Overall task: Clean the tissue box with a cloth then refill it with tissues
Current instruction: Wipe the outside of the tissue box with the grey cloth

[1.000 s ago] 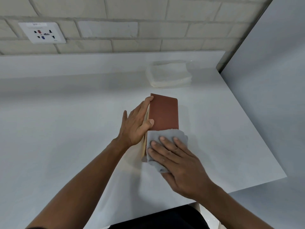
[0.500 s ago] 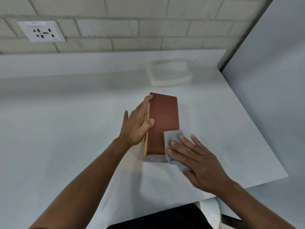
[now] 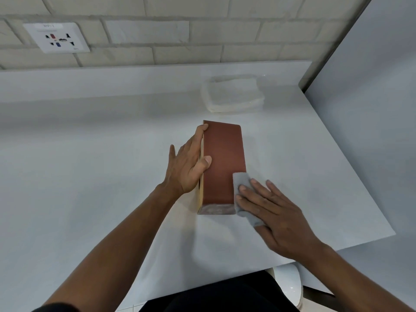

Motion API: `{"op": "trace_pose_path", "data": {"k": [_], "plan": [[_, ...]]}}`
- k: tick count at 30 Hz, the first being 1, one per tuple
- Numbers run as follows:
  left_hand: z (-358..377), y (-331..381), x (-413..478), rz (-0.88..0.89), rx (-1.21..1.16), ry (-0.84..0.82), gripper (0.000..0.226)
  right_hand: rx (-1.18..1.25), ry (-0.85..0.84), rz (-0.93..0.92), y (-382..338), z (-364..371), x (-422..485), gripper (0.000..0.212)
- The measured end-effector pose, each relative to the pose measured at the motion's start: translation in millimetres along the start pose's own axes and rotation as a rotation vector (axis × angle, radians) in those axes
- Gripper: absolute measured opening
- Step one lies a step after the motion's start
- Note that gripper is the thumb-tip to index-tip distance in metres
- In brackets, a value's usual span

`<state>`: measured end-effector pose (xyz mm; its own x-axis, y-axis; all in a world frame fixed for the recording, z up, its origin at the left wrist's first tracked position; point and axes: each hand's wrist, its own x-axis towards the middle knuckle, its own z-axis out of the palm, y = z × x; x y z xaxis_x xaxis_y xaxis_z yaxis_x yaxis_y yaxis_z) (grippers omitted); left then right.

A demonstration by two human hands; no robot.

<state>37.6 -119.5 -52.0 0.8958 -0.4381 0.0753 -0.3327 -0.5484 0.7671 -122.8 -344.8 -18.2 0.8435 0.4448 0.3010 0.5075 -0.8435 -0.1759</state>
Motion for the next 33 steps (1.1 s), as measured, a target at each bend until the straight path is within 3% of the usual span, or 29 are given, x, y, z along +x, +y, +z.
{"op": "trace_pose_path", "data": {"k": [7, 13, 17, 20, 24, 31, 33], "plan": [[-1.4, -3.8, 4.2, 0.042, 0.044, -0.011, 0.080, 0.034, -0.028, -0.086, -29.0, 15.9, 40.0, 0.044], [2.1, -5.5, 1.7, 0.046, 0.017, -0.001, 0.080, 0.156, -0.038, 0.119, 14.9, 0.2, 17.2, 0.043], [3.8, -8.1, 2.3, 0.054, 0.006, -0.011, 0.078, 0.314, -0.068, 0.265, 14.1, 3.2, 61.0, 0.044], [-0.7, -10.1, 2.2, 0.063, 0.043, -0.015, 0.078, 0.303, -0.084, 0.361, 34.8, 1.1, 110.7, 0.045], [-0.2, -9.0, 1.2, 0.062, 0.052, -0.012, 0.076, 0.190, -0.292, 0.536, 71.8, 8.1, 178.4, 0.049], [-0.7, -5.6, -0.7, 0.057, 0.098, 0.026, 0.079, 0.269, -0.255, 0.187, 34.4, -4.7, 149.9, 0.046], [0.1, -5.0, -0.8, 0.070, 0.112, 0.043, 0.079, 0.358, -0.288, 0.202, 29.3, -14.5, 122.3, 0.045]]}}
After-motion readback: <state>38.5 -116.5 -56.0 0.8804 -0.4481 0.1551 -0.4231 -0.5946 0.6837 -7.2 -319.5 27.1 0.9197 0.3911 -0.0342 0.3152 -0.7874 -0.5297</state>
